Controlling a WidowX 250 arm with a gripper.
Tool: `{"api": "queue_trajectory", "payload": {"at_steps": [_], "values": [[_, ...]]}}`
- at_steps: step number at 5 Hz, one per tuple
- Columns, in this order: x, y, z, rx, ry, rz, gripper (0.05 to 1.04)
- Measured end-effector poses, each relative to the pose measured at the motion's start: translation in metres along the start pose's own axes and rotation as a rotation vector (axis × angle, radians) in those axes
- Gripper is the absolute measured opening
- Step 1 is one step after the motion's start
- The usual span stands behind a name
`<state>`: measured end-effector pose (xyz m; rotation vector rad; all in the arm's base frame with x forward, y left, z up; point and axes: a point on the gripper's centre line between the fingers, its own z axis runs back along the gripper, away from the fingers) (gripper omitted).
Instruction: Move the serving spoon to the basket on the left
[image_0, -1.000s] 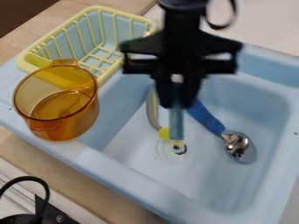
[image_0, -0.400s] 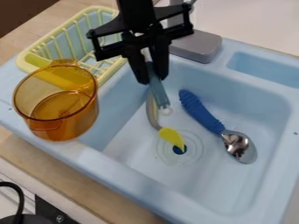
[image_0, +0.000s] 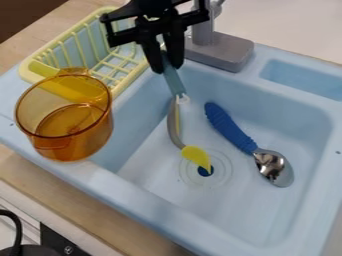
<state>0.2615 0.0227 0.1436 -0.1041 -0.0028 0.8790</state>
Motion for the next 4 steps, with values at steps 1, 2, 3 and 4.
{"api": "queue_trajectory", "payload": {"at_steps": [1, 2, 3, 4], "values": [[0.017, 0.003, 0.000, -0.001, -0.001, 0.037, 0.194], [0.030, 0.012, 0.001, -0.014, 0.019, 0.108, 0.194], [0.045, 0.022, 0.000, -0.033, 0.059, 0.164, 0.194], [0.072, 0.029, -0.002, -0.036, 0.090, 0.188, 0.194]]}}
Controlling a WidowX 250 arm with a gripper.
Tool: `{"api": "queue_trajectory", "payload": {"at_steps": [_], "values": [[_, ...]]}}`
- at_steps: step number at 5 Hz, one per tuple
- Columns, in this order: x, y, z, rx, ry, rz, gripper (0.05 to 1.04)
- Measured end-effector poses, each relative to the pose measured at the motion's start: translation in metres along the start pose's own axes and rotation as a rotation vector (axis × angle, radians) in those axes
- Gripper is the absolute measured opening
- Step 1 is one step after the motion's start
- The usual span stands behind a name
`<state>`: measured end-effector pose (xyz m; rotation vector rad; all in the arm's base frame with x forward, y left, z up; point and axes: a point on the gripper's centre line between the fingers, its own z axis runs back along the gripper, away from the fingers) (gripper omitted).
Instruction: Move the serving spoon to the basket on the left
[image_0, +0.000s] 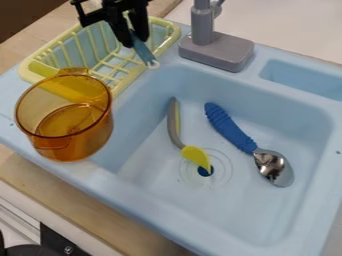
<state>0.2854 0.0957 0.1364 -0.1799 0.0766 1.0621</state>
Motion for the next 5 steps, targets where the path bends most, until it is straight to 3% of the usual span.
{"api": "queue_trajectory", "payload": {"at_steps": [1, 2, 4, 5], "values": [[0.010, -0.001, -0.004, -0.002, 0.023, 0.002, 0.194], [0.002, -0.001, -0.015, -0.001, 0.027, 0.009, 0.194], [-0.004, -0.008, -0.017, -0.011, 0.041, -0.002, 0.194], [-0.004, -0.007, -0.018, 0.000, 0.043, 0.011, 0.249]]}}
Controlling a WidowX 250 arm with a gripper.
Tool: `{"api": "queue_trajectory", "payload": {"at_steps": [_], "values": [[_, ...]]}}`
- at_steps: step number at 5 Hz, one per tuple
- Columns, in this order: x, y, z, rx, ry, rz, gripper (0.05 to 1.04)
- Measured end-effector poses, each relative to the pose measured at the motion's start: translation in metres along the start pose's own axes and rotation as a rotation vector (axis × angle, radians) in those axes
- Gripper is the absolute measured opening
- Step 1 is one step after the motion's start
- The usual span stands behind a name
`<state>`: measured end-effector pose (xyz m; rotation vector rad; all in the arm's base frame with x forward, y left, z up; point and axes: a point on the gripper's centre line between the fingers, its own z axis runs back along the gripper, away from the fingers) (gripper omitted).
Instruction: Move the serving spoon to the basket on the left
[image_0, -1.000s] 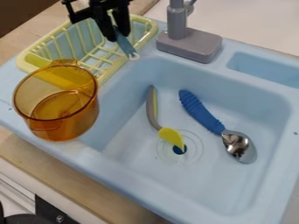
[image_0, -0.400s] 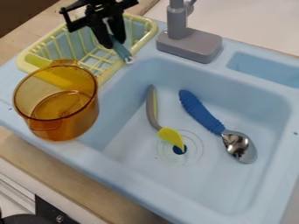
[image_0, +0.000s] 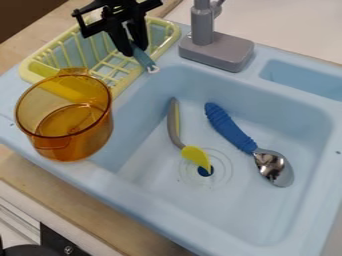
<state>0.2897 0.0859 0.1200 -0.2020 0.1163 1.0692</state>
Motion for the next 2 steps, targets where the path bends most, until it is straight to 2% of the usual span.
{"api": "queue_trajectory", "payload": {"at_steps": [1, 2], "values": [[0.0001, 0.0015, -0.0045, 0.028, 0.003, 0.003, 0.505], [-0.0029, 0.0028, -0.0045, 0.049, 0.012, -0.006, 0.803]]}}
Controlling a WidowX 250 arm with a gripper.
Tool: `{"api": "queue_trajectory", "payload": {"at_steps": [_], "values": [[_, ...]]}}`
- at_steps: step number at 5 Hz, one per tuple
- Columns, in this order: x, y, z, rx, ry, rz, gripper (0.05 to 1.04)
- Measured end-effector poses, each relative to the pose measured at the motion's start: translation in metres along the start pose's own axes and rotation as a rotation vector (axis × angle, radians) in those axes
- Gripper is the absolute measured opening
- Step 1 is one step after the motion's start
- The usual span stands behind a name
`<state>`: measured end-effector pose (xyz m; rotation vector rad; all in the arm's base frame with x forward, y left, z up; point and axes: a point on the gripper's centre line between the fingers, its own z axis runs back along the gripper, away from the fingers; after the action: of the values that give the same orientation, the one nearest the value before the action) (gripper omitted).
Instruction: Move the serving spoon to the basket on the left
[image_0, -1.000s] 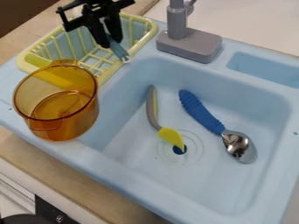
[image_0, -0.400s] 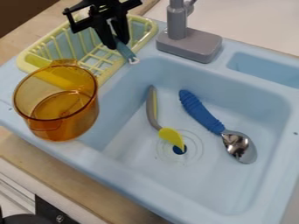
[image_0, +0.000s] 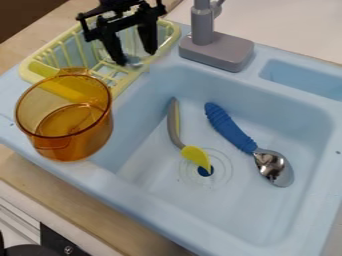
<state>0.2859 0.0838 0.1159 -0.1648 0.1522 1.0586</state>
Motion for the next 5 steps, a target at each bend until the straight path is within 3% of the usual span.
{"api": "queue_trajectory", "payload": {"at_steps": [1, 3, 4, 5], "values": [[0.000, -0.001, 0.001, 0.009, -0.009, 0.001, 0.998], [-0.005, -0.004, 0.001, 0.025, -0.008, -0.021, 0.999], [-0.018, -0.012, 0.013, 0.035, -0.065, -0.077, 0.999], [-0.031, -0.015, 0.025, 0.099, -0.167, -0.137, 0.999]]}}
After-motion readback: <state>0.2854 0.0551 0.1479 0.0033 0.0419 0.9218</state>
